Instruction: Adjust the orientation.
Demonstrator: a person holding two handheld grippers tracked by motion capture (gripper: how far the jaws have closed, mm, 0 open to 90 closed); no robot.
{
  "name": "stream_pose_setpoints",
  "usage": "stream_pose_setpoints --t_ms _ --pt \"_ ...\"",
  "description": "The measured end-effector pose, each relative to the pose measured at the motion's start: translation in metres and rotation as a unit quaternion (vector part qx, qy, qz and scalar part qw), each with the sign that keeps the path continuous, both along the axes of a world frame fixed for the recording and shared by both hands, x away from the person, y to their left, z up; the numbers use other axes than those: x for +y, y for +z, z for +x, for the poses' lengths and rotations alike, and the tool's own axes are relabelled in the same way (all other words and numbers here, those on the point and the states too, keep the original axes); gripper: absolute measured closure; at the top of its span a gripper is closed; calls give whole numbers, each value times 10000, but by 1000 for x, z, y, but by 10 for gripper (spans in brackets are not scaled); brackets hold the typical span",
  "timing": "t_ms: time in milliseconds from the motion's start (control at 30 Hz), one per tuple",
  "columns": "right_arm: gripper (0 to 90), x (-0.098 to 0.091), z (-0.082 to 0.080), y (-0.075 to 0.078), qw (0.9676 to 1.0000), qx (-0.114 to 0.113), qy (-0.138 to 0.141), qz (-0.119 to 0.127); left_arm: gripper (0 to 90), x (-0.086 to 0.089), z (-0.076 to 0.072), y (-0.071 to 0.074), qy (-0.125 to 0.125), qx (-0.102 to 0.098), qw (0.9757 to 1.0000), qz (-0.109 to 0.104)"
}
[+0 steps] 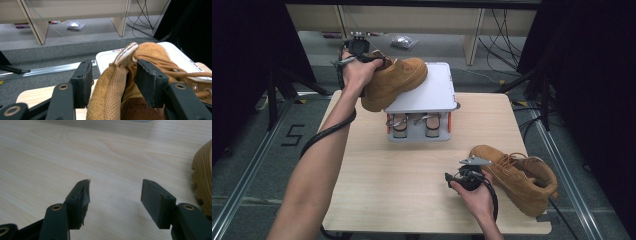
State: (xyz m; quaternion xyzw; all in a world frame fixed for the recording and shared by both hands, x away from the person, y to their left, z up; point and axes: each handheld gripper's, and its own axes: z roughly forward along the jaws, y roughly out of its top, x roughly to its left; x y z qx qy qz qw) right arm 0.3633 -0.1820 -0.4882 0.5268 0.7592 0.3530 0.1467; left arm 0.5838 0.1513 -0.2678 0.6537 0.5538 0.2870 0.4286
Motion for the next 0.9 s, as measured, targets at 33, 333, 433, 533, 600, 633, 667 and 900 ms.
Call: stream_pose_setpoints --t_ms 33,333,433,533,600,633,667,900 --pt "408 1 -1 1 10000 45 -26 49 468 0 0 1 -9 -35 10000 -10" --pt "408 1 -1 1 10000 51 -29 53 466 -2 -3 15 -19 -167 9998 59" --pt "408 0 0 0 10000 15 -2 44 466 -1 -7 25 29 -269 9996 98" --pt "408 3 -1 -1 9999 36 -6 97 485 2 -10 29 3 -256 9996 107" --pt "408 3 -1 -1 9999 34 -13 95 524 5 -14 31 -30 -259 9996 95" --pt "408 3 -1 -1 9999 40 -20 94 539 6 -16 32 -37 -272 9996 74" --pt "408 3 -1 -1 9999 15 11 112 554 8 -18 33 -49 -282 9996 25" --pt "410 4 -3 0 9998 171 -114 80 742 28 -35 37 -282 -151 9980 -536"
